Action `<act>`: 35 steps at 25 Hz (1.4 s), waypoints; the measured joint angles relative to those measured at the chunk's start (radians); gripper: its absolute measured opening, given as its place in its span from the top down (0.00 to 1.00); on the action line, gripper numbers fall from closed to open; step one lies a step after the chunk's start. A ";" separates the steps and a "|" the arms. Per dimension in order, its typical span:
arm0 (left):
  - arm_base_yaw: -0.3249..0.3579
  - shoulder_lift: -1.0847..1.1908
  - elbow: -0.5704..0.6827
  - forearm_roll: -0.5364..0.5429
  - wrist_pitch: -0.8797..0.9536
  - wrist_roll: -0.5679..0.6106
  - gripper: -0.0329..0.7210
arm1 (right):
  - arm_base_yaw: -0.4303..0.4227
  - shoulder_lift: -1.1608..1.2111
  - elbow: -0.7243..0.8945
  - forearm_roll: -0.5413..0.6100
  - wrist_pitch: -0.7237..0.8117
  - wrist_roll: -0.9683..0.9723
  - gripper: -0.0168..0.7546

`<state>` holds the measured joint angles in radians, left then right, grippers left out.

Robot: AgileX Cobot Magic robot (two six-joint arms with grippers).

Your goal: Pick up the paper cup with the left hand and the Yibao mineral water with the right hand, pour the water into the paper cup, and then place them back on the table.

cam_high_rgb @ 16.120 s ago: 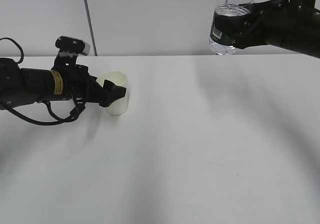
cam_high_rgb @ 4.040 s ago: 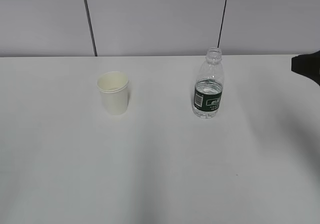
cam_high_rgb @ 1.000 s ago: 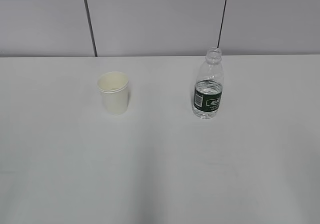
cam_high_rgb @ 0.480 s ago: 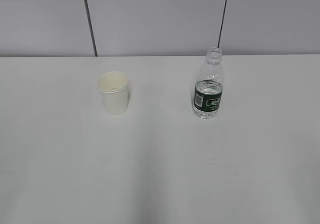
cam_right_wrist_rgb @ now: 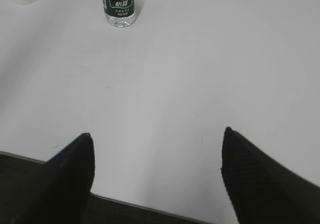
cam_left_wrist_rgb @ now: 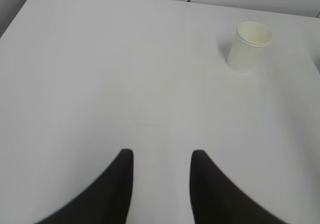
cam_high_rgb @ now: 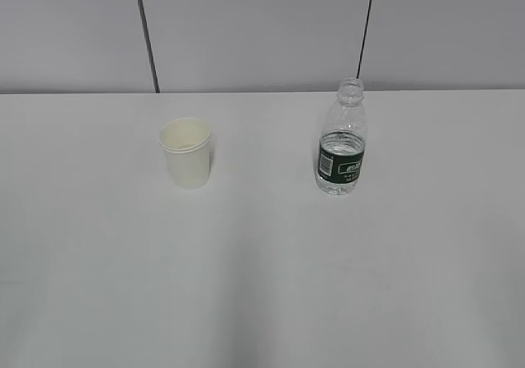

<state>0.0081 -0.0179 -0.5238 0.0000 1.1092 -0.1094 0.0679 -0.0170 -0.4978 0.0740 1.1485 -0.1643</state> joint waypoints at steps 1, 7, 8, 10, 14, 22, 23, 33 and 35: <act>0.000 0.000 0.000 0.000 0.000 0.000 0.63 | 0.000 0.000 0.000 0.000 0.000 0.000 0.22; 0.000 0.000 0.000 0.000 0.000 0.000 0.63 | 0.000 0.000 0.000 0.000 0.000 0.000 0.22; 0.000 0.000 0.000 0.000 0.000 0.000 0.63 | 0.000 0.000 0.000 0.000 0.000 0.000 0.22; 0.000 0.000 0.000 0.000 0.000 0.000 0.63 | -0.007 0.000 0.000 0.000 0.000 0.000 0.22; 0.000 0.000 0.000 0.000 0.000 0.000 0.63 | -0.036 0.000 0.000 0.002 0.000 0.000 0.22; 0.000 0.000 0.000 0.047 0.000 0.000 0.63 | -0.040 0.000 0.000 0.004 -0.002 0.000 0.22; 0.000 0.000 0.000 0.048 0.000 0.000 0.63 | -0.040 0.000 0.000 0.004 -0.002 0.000 0.22; 0.000 0.000 0.000 0.062 0.000 0.000 0.63 | -0.040 0.000 0.000 0.004 -0.002 0.000 0.22; 0.000 0.000 0.000 0.065 0.000 0.000 0.63 | -0.040 0.000 0.000 0.004 -0.002 0.000 0.22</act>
<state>0.0081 -0.0179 -0.5234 0.0653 1.1092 -0.1094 0.0275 -0.0170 -0.4978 0.0778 1.1465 -0.1643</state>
